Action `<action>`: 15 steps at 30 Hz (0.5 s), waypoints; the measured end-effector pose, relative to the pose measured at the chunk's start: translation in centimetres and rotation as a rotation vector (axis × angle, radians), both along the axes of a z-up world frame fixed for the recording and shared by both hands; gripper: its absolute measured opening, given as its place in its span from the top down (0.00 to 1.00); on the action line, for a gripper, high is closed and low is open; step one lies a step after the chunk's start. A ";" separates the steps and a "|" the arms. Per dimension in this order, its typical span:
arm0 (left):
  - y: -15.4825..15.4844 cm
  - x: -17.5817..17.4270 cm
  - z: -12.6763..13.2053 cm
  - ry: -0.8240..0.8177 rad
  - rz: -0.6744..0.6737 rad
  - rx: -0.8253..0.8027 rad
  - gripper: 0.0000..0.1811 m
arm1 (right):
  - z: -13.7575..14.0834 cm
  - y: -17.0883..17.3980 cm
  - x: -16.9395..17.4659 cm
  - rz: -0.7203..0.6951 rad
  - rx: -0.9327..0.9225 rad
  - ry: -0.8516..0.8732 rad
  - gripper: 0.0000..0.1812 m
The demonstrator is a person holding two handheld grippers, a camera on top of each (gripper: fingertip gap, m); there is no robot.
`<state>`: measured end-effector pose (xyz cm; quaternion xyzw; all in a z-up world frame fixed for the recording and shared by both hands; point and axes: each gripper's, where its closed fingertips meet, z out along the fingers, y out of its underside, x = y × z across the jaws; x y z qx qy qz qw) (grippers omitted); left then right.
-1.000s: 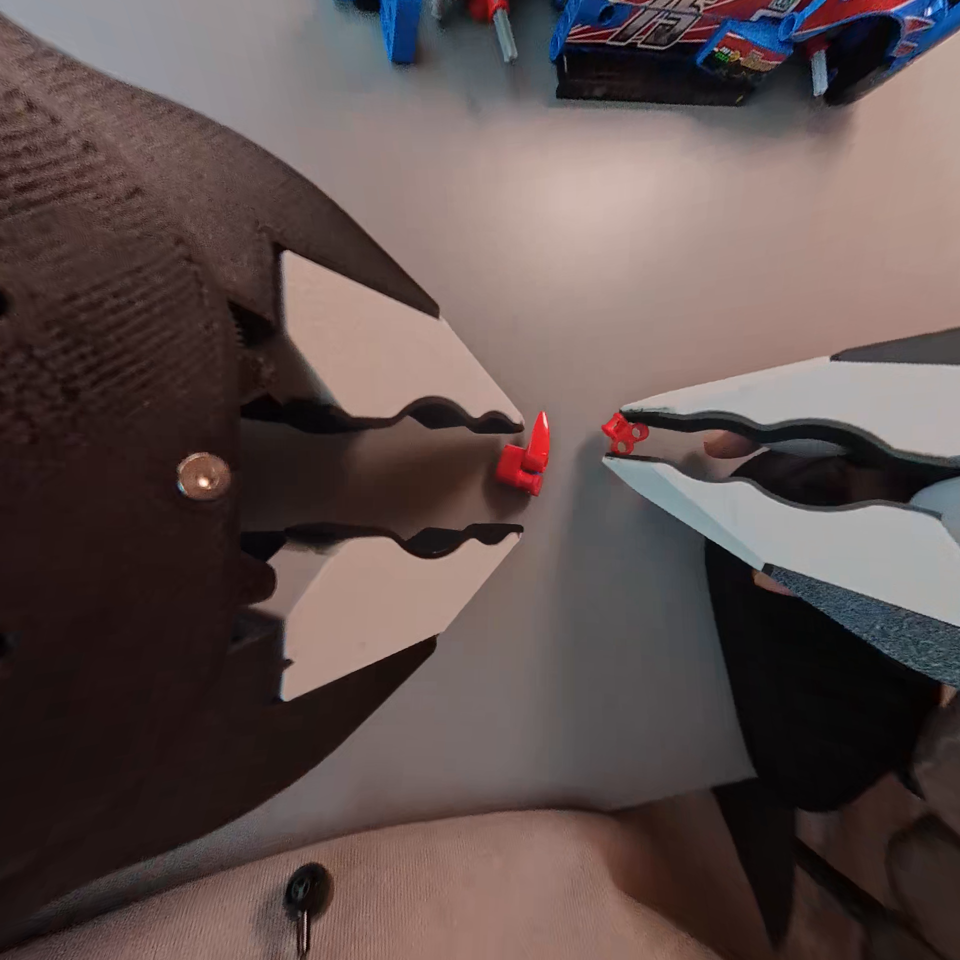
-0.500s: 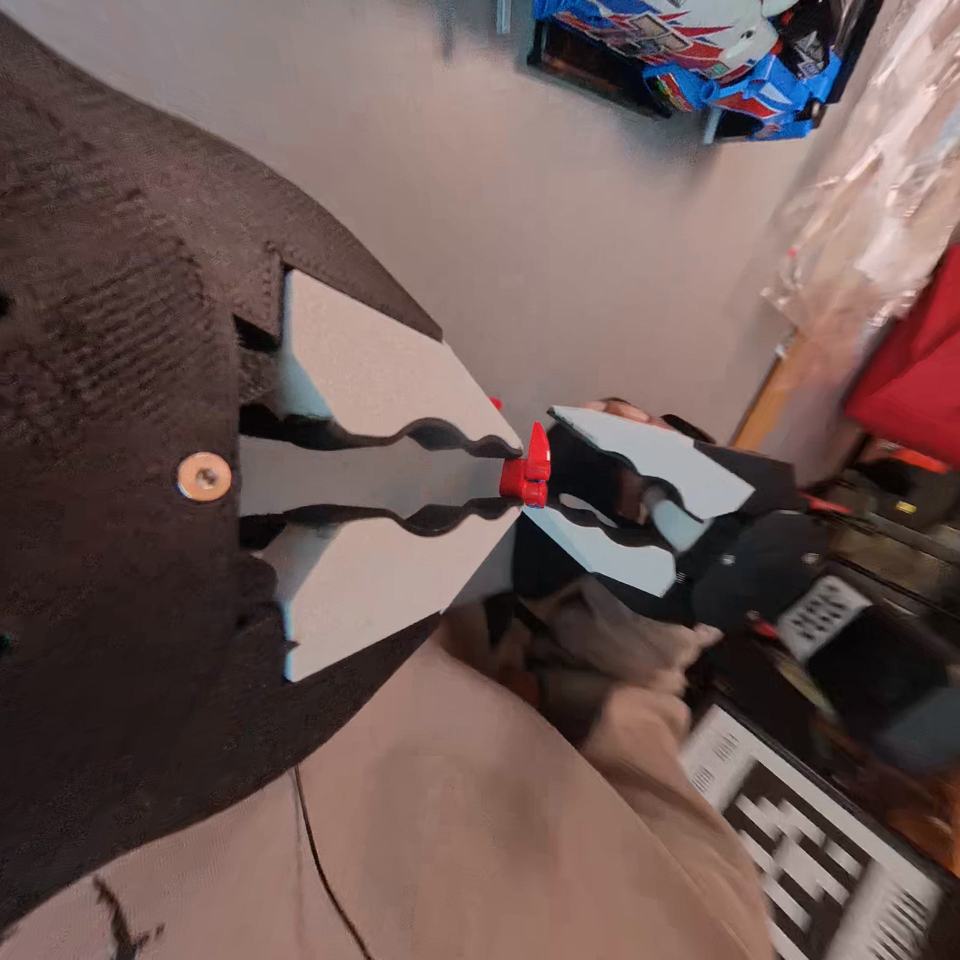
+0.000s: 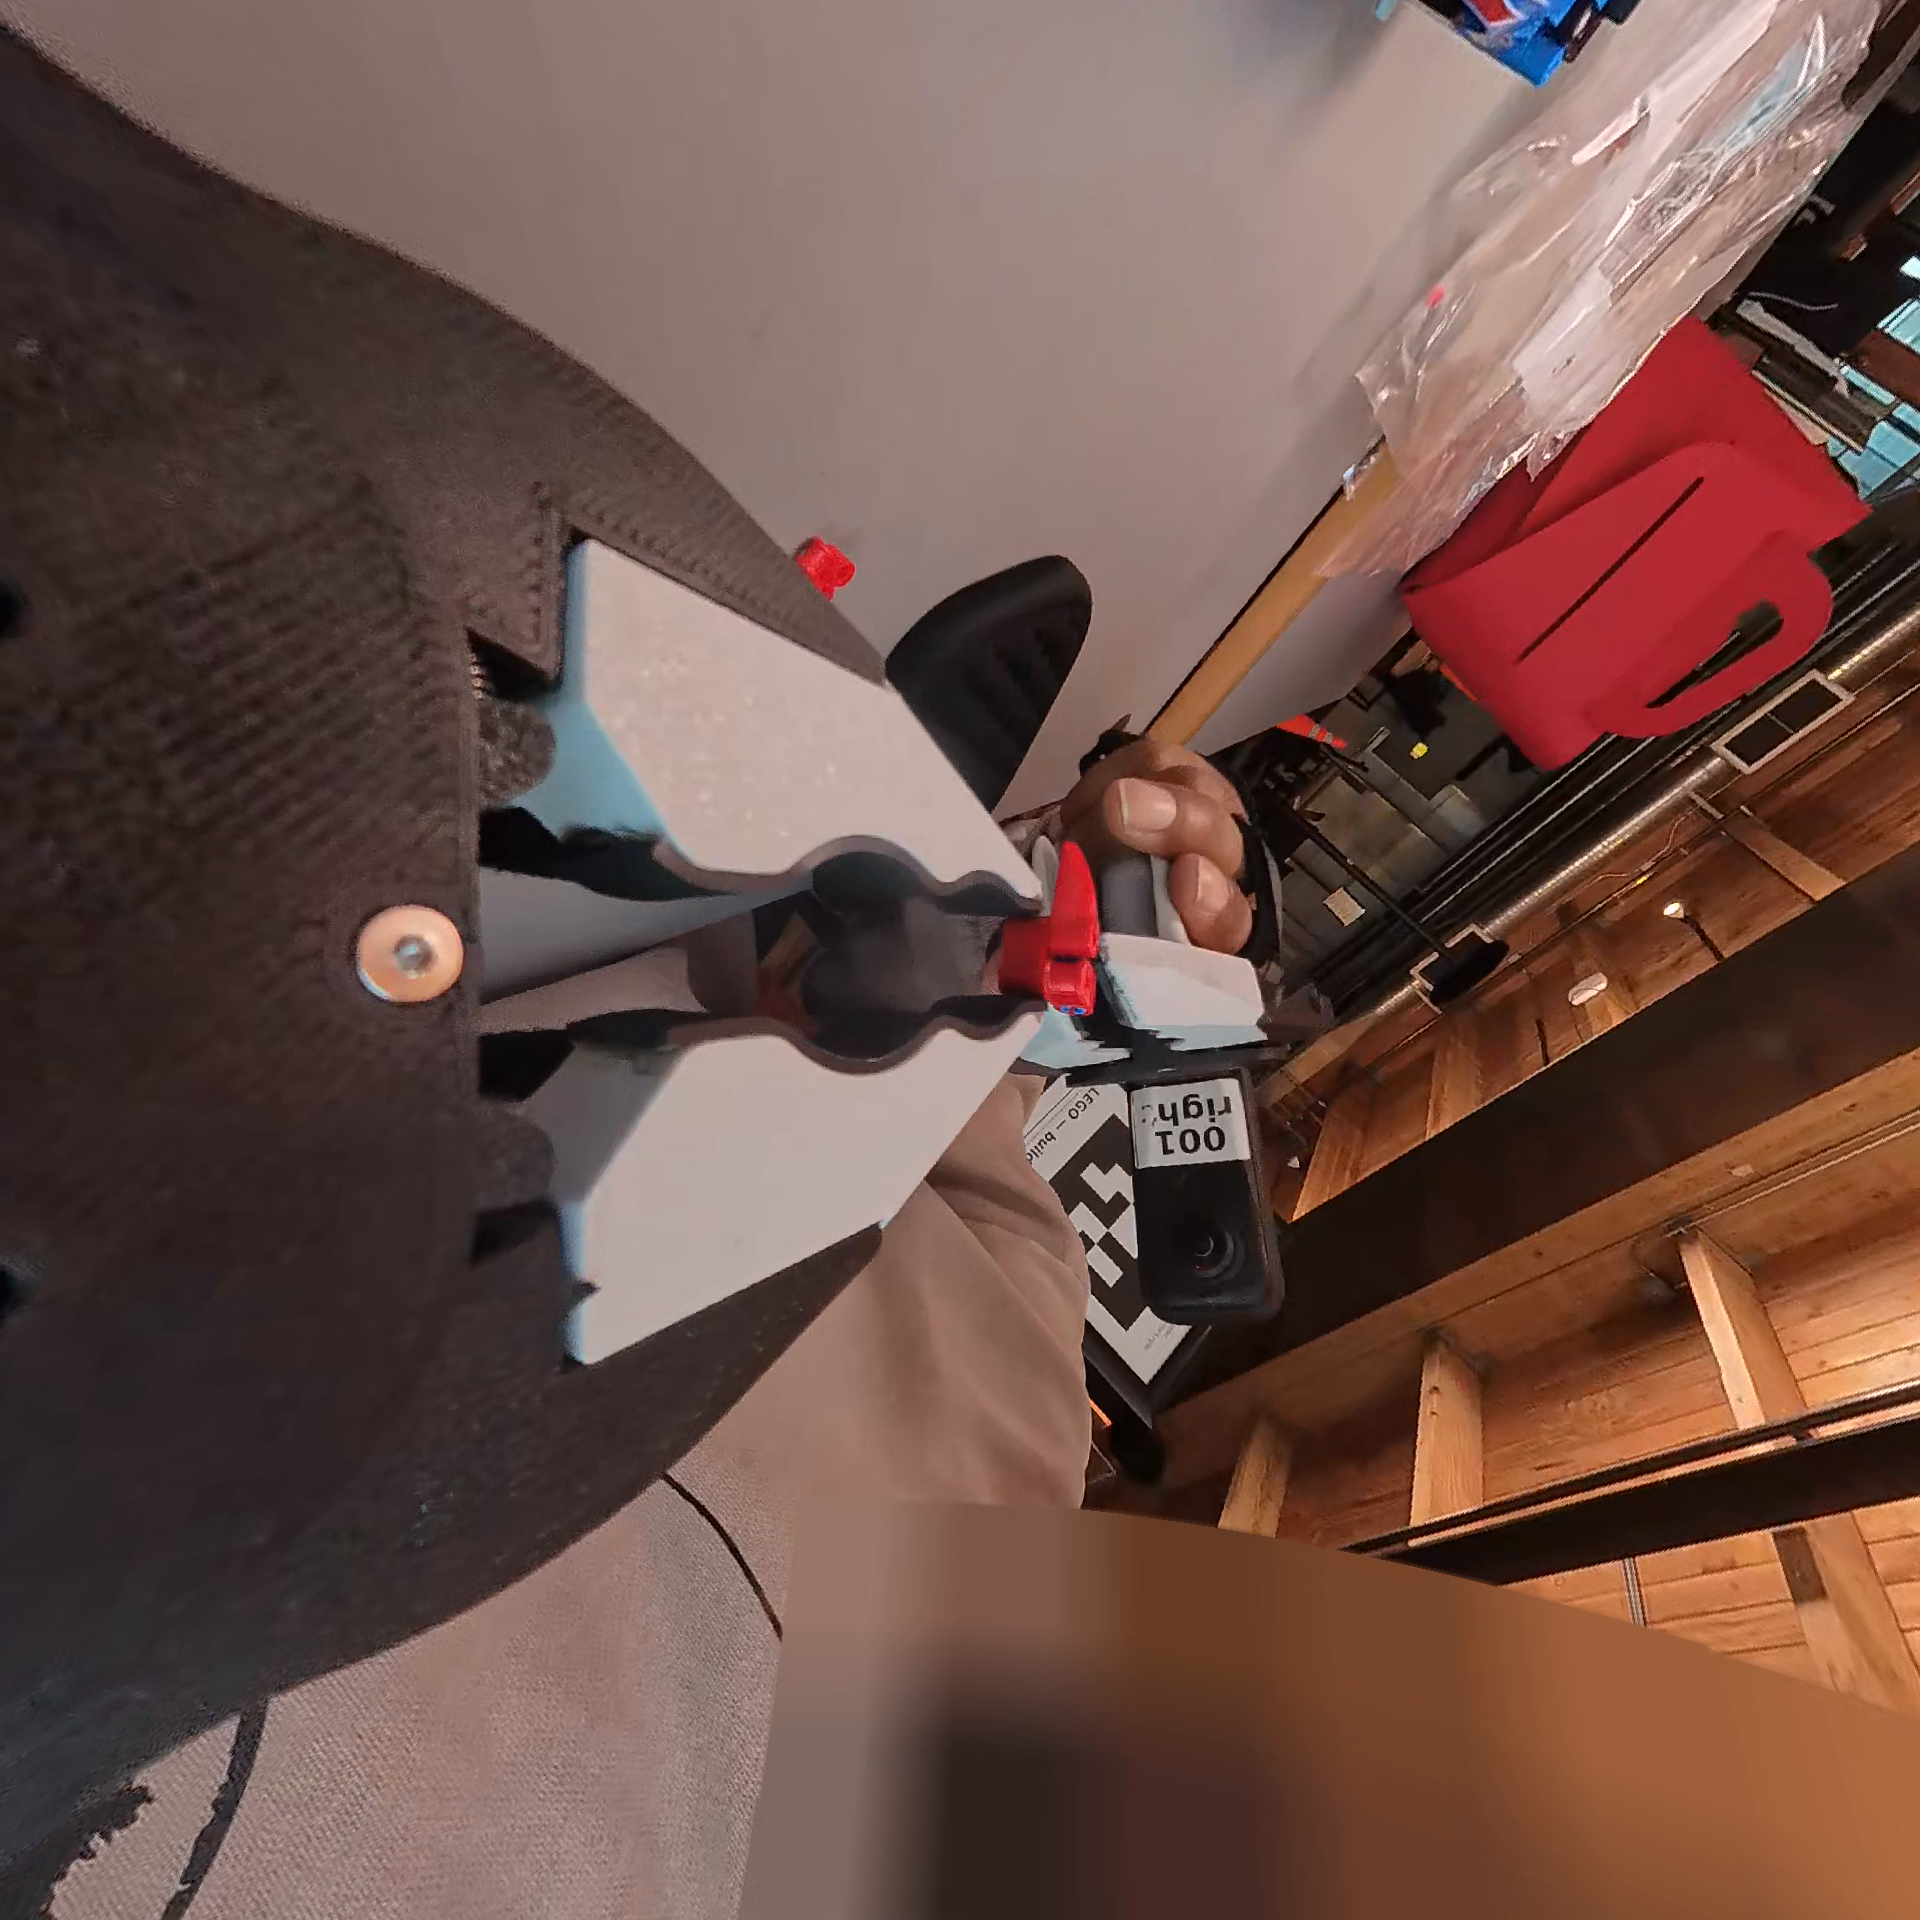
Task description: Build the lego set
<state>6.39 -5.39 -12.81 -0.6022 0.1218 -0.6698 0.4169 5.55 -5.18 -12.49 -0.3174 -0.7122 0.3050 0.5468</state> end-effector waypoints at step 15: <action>1.2 -0.1 -3.2 0.490 0.233 0.147 0.95 | -2.9 0.9 -0.3 -0.016 -0.007 -0.376 0.98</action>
